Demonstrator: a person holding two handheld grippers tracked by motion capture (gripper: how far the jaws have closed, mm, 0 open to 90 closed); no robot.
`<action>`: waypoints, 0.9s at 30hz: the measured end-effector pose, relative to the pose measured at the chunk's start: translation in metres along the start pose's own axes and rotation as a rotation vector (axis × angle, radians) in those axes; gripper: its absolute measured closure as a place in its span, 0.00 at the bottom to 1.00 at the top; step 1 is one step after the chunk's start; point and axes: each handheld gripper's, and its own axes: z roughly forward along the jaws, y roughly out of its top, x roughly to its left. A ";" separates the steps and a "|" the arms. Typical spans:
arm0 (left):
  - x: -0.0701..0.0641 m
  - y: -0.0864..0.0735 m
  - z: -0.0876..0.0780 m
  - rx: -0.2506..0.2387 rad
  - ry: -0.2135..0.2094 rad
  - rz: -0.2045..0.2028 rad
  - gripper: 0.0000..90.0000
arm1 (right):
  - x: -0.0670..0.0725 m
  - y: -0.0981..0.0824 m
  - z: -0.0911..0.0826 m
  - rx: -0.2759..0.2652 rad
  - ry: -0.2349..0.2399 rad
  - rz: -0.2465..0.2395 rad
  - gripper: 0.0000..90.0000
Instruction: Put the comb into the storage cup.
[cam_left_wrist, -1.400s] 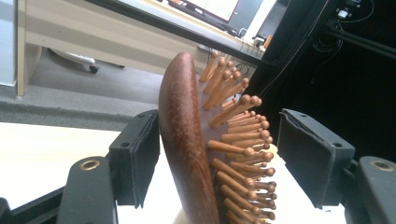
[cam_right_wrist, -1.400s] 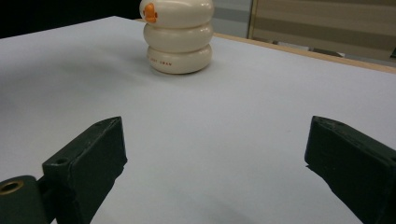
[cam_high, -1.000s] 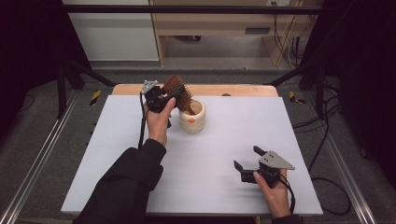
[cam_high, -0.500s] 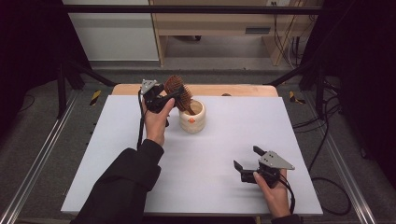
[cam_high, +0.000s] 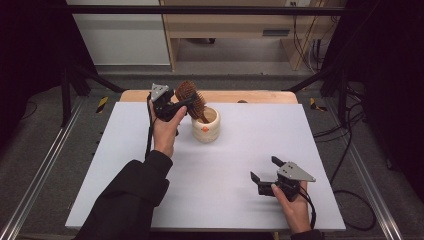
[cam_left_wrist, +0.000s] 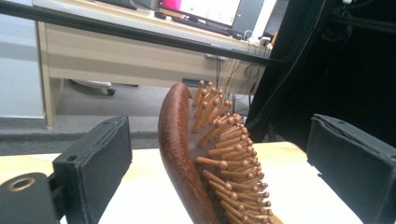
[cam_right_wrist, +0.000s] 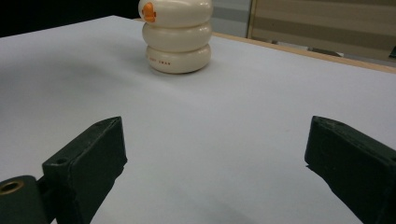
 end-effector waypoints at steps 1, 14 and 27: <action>0.000 0.001 -0.001 -0.002 0.002 0.004 0.07 | 0.000 0.000 0.000 0.000 0.000 0.000 0.06; -0.009 0.005 -0.012 -0.018 0.012 0.025 0.05 | 0.001 0.000 0.000 -0.003 0.005 -0.002 0.06; -0.014 0.008 -0.031 -0.018 0.002 0.020 0.04 | 0.001 0.001 -0.001 -0.009 0.006 0.003 0.06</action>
